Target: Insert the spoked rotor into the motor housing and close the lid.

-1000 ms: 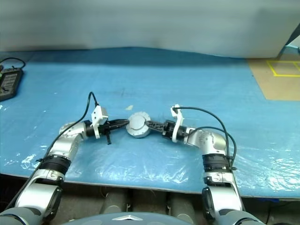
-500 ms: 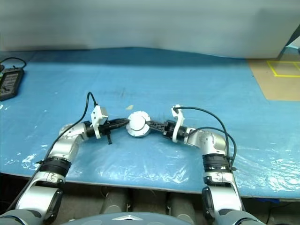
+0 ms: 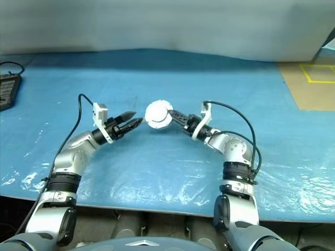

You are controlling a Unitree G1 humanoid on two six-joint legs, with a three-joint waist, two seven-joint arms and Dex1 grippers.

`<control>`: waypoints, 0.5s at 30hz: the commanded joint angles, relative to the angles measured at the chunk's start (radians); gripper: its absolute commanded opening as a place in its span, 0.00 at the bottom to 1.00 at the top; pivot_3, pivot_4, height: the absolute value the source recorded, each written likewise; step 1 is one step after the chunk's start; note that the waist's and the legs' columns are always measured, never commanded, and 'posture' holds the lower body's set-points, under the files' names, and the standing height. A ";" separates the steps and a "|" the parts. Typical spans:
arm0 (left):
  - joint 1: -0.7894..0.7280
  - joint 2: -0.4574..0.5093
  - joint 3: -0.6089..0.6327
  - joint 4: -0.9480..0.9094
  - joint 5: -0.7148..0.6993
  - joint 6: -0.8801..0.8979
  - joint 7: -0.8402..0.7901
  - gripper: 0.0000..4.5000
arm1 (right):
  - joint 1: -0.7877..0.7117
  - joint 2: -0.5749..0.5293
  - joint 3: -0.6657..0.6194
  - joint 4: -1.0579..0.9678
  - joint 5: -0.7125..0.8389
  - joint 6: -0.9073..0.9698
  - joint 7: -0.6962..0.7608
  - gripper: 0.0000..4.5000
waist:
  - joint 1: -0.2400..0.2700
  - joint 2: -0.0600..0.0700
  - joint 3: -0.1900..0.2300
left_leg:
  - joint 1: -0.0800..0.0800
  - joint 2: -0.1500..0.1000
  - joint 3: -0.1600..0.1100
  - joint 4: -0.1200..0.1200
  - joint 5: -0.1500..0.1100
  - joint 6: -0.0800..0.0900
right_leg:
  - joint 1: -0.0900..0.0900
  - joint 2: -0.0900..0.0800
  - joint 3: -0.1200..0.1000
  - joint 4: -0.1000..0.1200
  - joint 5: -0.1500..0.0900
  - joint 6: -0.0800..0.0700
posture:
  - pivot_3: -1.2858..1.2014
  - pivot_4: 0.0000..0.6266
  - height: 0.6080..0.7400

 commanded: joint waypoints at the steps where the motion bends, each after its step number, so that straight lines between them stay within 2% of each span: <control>1: 0.025 -0.029 0.031 -0.118 -0.127 0.118 -0.003 0.99 | -0.038 0.036 -0.062 -0.085 0.139 -0.002 -0.028 0.27 | 0.000 0.000 0.000 | 0.000 0.000 0.000 0.000 0.000 0.000 | 0.000 0.000 0.000 0.000 0.000 0.000 | 0.52 0.24 1.00; 8: 0.068 -0.106 0.093 -0.170 -0.274 0.265 0.094 0.99 | -0.042 0.050 -0.074 -0.142 0.254 0.006 -0.068 0.27 | -0.001 0.000 0.000 | 0.000 0.000 0.000 0.001 -0.002 -0.002 | 0.000 0.000 0.000 0.000 -0.002 -0.004 | 0.52 0.24 1.00; 15: 0.048 -0.169 0.148 -0.187 -0.395 0.370 0.197 0.99 | -0.022 0.032 -0.025 -0.190 0.287 0.020 -0.069 0.27 | -0.001 0.000 0.000 | 0.001 -0.001 0.000 0.002 -0.002 -0.003 | 0.001 0.000 0.001 0.000 -0.002 -0.003 | 0.52 0.24 1.00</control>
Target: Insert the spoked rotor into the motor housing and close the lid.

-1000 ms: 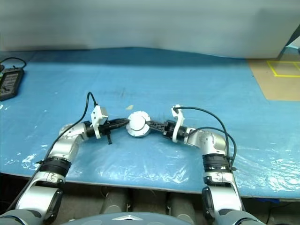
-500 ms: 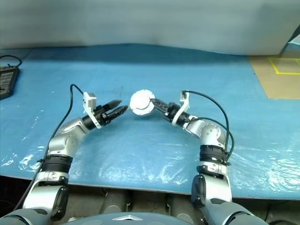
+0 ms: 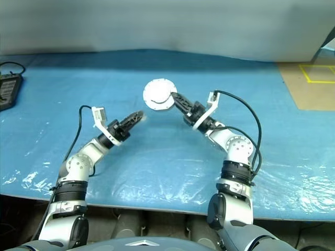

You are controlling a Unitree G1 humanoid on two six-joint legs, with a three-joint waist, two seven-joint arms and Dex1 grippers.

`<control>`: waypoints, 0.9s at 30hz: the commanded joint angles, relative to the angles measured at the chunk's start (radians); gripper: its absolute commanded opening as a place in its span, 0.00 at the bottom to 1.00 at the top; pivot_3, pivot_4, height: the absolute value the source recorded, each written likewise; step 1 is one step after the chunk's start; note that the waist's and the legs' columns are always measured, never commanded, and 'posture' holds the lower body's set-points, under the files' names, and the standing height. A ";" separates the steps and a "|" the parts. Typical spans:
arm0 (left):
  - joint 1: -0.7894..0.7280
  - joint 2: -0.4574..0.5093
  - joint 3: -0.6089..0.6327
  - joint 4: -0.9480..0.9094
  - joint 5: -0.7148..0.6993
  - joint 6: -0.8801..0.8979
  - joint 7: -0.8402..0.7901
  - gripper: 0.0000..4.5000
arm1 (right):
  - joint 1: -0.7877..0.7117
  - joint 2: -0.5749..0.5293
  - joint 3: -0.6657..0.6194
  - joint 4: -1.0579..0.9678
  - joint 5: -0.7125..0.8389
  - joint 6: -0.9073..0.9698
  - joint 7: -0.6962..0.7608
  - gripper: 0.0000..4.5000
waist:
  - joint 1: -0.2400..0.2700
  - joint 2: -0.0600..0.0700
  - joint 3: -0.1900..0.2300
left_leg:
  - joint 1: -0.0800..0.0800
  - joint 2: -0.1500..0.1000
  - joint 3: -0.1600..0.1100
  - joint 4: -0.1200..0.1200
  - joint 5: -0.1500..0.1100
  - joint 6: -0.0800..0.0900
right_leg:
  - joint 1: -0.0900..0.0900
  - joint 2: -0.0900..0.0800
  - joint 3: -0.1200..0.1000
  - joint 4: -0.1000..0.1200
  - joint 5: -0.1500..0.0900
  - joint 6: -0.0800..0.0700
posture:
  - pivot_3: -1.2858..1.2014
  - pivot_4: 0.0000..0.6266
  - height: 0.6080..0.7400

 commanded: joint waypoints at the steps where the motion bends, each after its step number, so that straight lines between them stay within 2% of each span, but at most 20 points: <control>1: -0.022 -0.021 0.032 -0.035 -0.074 0.040 0.037 0.99 | -0.008 -0.004 0.031 -0.078 0.067 0.011 0.023 0.27 | 0.000 0.000 0.000 | 0.000 0.000 0.000 0.000 0.000 0.000 | 0.000 0.000 0.000 0.000 0.000 0.000 | 0.52 0.24 1.00; 14: -0.033 -0.062 -0.008 -0.057 -0.111 0.114 0.041 0.99 | 0.058 -0.030 0.146 -0.104 0.023 0.005 0.044 0.27 | -0.001 0.000 0.000 | 0.000 -0.001 -0.001 0.000 0.000 0.000 | 0.001 0.000 0.000 0.000 0.003 0.004 | 0.52 0.24 1.00; 21: -0.043 -0.079 -0.021 -0.043 -0.081 0.081 0.027 0.99 | 0.067 -0.048 0.186 -0.105 0.009 -0.013 0.056 0.27 | 0.000 -0.001 0.000 | 0.000 -0.001 -0.002 0.001 0.000 0.000 | 0.002 0.000 0.000 0.000 0.003 0.005 | 0.52 0.24 1.00; 24: -0.036 -0.089 -0.024 -0.046 -0.075 0.060 0.015 0.86 | 0.065 -0.049 0.190 -0.102 0.004 -0.027 0.053 0.27 | -0.001 -0.001 0.000 | 0.000 -0.001 -0.002 0.003 0.000 0.000 | 0.002 0.000 0.000 0.000 0.003 0.005 | 0.52 0.24 1.00; 27: -0.030 -0.096 -0.029 -0.044 -0.062 0.047 0.021 0.64 | 0.062 -0.047 0.193 -0.094 -0.004 -0.043 0.051 0.27 | 0.000 -0.001 0.000 | 0.000 -0.001 -0.003 0.003 0.000 0.000 | 0.002 0.000 0.000 0.000 0.003 0.005 | 0.52 0.24 1.00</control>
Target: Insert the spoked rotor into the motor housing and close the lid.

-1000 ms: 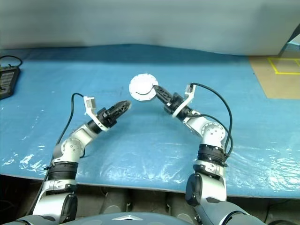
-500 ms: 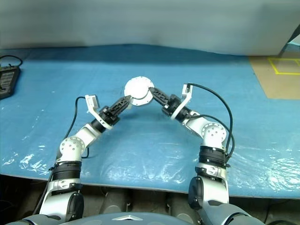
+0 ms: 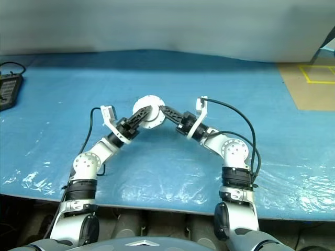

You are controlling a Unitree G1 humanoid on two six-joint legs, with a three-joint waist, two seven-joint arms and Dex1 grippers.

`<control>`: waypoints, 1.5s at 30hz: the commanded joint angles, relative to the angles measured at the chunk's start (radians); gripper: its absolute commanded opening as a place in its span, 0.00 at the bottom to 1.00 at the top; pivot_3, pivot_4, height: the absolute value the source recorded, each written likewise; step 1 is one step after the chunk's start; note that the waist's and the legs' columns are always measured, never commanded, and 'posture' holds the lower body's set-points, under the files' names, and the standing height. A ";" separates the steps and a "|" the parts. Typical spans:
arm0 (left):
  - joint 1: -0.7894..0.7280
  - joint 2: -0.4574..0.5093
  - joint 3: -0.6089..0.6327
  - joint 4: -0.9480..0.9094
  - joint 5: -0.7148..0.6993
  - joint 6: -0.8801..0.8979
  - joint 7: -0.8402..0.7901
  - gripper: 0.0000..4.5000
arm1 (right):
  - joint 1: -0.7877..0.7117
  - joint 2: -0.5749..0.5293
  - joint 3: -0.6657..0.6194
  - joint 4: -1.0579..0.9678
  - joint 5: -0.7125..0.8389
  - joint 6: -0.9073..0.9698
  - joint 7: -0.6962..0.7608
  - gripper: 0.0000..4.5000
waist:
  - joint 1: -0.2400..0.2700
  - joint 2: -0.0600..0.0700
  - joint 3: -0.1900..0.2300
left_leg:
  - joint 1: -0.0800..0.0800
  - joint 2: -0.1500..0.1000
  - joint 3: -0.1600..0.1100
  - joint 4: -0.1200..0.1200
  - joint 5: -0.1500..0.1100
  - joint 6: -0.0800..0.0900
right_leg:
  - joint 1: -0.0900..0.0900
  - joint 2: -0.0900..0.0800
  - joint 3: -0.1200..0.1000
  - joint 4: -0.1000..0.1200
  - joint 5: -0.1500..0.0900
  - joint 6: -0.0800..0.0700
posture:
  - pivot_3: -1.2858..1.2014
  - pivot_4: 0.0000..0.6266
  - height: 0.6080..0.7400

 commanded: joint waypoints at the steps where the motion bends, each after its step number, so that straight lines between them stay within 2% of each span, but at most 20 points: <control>1: -0.011 -0.015 -0.016 -0.028 0.002 -0.025 -0.017 0.60 | -0.019 0.007 0.010 -0.029 0.004 -0.035 0.011 0.27 | 0.000 0.000 0.000 | 0.000 0.000 0.000 0.000 0.000 0.000 | 0.000 0.000 0.000 0.000 0.000 0.000 | 0.52 0.24 1.00; 10: -0.025 -0.029 -0.044 0.003 0.061 -0.051 0.016 0.60 | -0.031 0.016 0.028 0.005 -0.033 -0.090 0.038 0.27 | 0.000 0.000 0.000 | 0.000 0.000 -0.001 0.002 0.000 0.000 | 0.001 0.000 0.000 0.001 0.000 0.000 | 0.52 0.24 1.00; 17: -0.048 -0.037 -0.024 0.063 0.127 -0.136 0.055 0.60 | -0.054 0.015 0.052 0.069 -0.204 -0.278 0.008 0.78 | -0.005 0.000 0.000 | 0.000 0.000 -0.001 0.005 0.000 0.000 | 0.001 0.000 0.000 0.001 0.002 0.000 | 0.52 0.24 1.00; 21: -0.091 -0.039 0.025 0.104 0.150 -0.221 0.091 0.60 | -0.072 0.004 0.036 0.115 -0.259 -0.364 -0.006 0.78 | -0.013 0.000 0.000 | -0.002 0.000 -0.002 0.007 0.000 0.000 | 0.001 0.000 0.000 0.001 0.002 0.000 | 0.52 0.24 1.00; 25: -0.187 -0.028 0.123 0.238 0.212 -0.421 0.225 0.60 | -0.063 -0.023 0.037 0.134 -0.291 -0.402 0.006 0.78 | -0.019 -0.001 0.000 | -0.004 0.000 -0.006 0.010 0.000 0.001 | 0.001 0.000 -0.002 0.002 0.004 0.000 | 0.52 0.24 1.00; 28: -0.309 0.040 0.207 0.469 0.296 -0.634 0.384 0.60 | -0.044 -0.044 0.041 0.134 -0.301 -0.402 0.017 0.78 | -0.026 -0.001 0.001 | -0.005 -0.001 -0.009 0.013 0.000 0.001 | 0.002 0.000 -0.003 0.001 0.006 0.001 | 0.52 0.24 1.00; 31: -0.405 0.122 0.214 0.691 0.405 -0.772 0.549 0.60 | -0.025 -0.050 0.056 0.125 -0.319 -0.405 0.018 0.78 | -0.030 -0.001 0.001 | -0.005 0.000 -0.013 0.014 0.000 0.001 | 0.002 0.001 -0.003 0.001 0.008 0.002 | 0.52 0.24 1.00; 35: -0.476 0.165 0.214 0.845 0.464 -0.850 0.630 0.60 | -0.014 -0.046 0.062 0.112 -0.327 -0.407 0.020 0.78 | -0.019 -0.002 0.001 | -0.007 -0.002 -0.015 0.014 0.001 0.002 | 0.002 0.001 -0.004 0.000 0.009 0.003 | 0.52 0.24 1.00; 40: -0.506 0.196 0.224 0.924 0.483 -0.879 0.655 0.60 | 0.000 -0.043 0.066 0.098 -0.331 -0.403 0.020 0.78 | -0.013 -0.002 0.001 | -0.008 -0.002 -0.015 0.017 0.000 0.001 | 0.004 0.000 -0.006 0.001 0.009 0.003 | 0.52 0.24 1.00; 43: -0.497 0.222 0.226 0.936 0.497 -0.886 0.675 0.76 | -0.002 -0.049 0.065 0.108 -0.332 -0.405 0.024 0.80 | -0.021 -0.002 0.001 | -0.006 -0.001 -0.015 0.019 0.000 0.001 | 0.005 0.000 -0.006 0.001 0.009 0.002 | 0.52 0.24 1.00; 45: -0.487 0.245 0.220 0.940 0.526 -0.924 0.718 0.91 | -0.006 -0.050 0.065 0.110 -0.332 -0.402 0.023 0.80 | -0.022 -0.002 0.001 | -0.006 -0.001 -0.015 0.019 0.000 0.001 | 0.005 0.000 -0.006 0.002 0.010 0.001 | 0.52 0.24 1.00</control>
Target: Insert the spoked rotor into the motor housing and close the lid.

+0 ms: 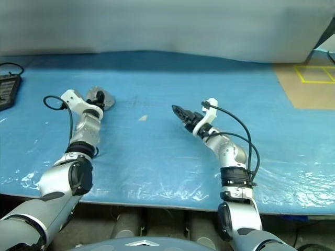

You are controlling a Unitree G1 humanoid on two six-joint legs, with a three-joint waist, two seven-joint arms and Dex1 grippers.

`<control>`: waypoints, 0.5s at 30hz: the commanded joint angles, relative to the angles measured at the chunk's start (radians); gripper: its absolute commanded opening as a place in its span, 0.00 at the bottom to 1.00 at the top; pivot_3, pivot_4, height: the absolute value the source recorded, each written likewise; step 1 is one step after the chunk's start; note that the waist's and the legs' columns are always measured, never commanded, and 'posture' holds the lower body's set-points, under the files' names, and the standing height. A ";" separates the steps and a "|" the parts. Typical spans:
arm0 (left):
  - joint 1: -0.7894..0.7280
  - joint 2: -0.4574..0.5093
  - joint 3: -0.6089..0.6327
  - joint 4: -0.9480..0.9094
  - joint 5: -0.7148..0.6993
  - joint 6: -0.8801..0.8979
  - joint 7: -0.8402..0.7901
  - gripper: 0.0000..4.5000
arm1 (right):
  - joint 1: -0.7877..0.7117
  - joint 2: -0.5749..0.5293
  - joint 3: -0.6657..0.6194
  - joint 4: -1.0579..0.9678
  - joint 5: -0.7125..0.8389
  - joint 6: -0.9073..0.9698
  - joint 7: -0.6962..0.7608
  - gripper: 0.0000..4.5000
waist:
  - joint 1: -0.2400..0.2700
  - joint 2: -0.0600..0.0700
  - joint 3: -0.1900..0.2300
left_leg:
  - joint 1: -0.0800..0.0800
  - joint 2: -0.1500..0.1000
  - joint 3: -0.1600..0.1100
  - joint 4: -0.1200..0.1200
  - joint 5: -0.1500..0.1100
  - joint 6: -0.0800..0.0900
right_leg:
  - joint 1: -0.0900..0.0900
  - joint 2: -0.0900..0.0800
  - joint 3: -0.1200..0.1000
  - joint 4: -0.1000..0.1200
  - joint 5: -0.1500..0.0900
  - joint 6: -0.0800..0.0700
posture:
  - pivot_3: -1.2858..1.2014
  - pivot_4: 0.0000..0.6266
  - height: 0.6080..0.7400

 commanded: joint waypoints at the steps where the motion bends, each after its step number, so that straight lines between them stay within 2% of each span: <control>1: 0.008 0.056 -0.002 -0.012 0.057 -0.089 0.074 1.00 | -0.008 -0.004 -0.003 -0.037 0.005 -0.007 0.010 0.80 | 0.000 0.000 0.000 | 0.000 0.000 0.000 0.000 0.000 0.000 | 0.000 0.000 0.000 0.000 0.000 0.000 | 0.52 0.24 1.00; 5: 0.023 0.103 -0.003 -0.025 0.105 -0.182 0.143 1.00 | -0.017 -0.008 0.004 -0.012 -0.009 -0.013 0.014 0.80 | 0.002 0.000 0.000 | -0.001 0.000 0.000 0.000 0.000 0.000 | 0.000 0.000 0.000 0.000 0.000 0.000 | 0.52 0.24 1.00; 9: 0.024 0.117 -0.003 -0.054 0.119 -0.282 0.130 1.00 | -0.020 -0.003 0.009 -0.001 -0.031 -0.042 0.022 0.80 | 0.008 0.000 0.000 | -0.001 0.000 0.000 0.001 0.000 0.000 | 0.000 -0.001 -0.001 0.000 0.000 0.000 | 0.52 0.24 1.00; 12: 0.025 0.085 -0.036 -0.106 0.112 -0.324 -0.006 1.00 | -0.011 0.003 0.025 0.005 -0.097 -0.177 0.049 0.80 | 0.013 -0.001 0.000 | -0.002 0.000 0.000 0.001 0.000 0.000 | 0.000 -0.001 -0.001 0.000 0.000 0.000 | 0.52 0.24 1.00; 15: 0.069 0.022 -0.111 -0.210 0.079 -0.265 -0.278 1.00 | 0.001 -0.010 0.045 0.036 -0.170 -0.301 0.076 0.80 | 0.024 -0.001 0.000 | -0.002 0.001 0.000 0.001 0.000 0.000 | 0.000 -0.003 -0.001 0.000 -0.001 -0.003 | 0.52 0.24 1.00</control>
